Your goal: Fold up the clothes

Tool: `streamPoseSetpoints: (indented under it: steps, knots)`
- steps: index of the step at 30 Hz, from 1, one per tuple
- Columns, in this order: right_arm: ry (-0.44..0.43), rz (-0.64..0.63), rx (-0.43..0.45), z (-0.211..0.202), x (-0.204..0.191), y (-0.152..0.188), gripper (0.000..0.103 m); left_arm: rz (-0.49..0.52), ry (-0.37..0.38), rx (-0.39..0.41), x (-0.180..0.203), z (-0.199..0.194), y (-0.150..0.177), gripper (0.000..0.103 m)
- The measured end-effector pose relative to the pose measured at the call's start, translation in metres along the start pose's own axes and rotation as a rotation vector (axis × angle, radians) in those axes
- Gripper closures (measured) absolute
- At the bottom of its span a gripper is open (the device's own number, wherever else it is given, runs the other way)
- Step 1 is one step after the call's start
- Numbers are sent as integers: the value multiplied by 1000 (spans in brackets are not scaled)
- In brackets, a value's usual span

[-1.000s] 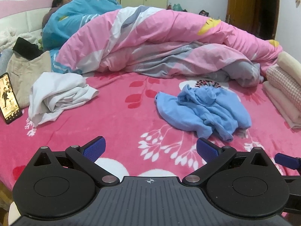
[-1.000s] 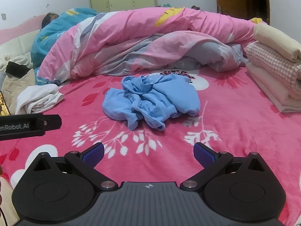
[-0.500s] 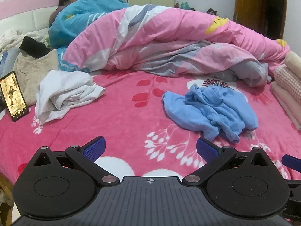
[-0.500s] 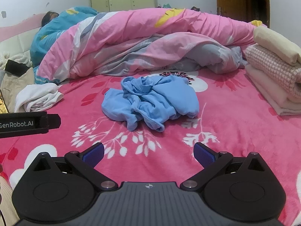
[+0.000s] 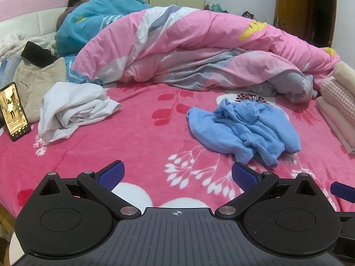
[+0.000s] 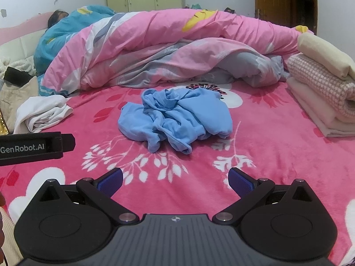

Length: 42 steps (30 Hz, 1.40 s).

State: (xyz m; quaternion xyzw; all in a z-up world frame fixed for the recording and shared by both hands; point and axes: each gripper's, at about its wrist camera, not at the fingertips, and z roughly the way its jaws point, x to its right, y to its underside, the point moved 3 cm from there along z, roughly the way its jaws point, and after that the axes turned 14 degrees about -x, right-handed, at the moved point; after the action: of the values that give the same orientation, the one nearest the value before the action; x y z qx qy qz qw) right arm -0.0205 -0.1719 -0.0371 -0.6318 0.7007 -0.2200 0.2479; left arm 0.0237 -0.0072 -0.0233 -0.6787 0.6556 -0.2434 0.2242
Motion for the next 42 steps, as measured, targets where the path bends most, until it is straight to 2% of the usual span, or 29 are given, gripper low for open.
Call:
streamPoseSetpoints:
  steps: [42]
  knots:
    - [10, 11, -12, 2, 3, 1, 0, 2, -6, -17, 2, 4, 2, 0]
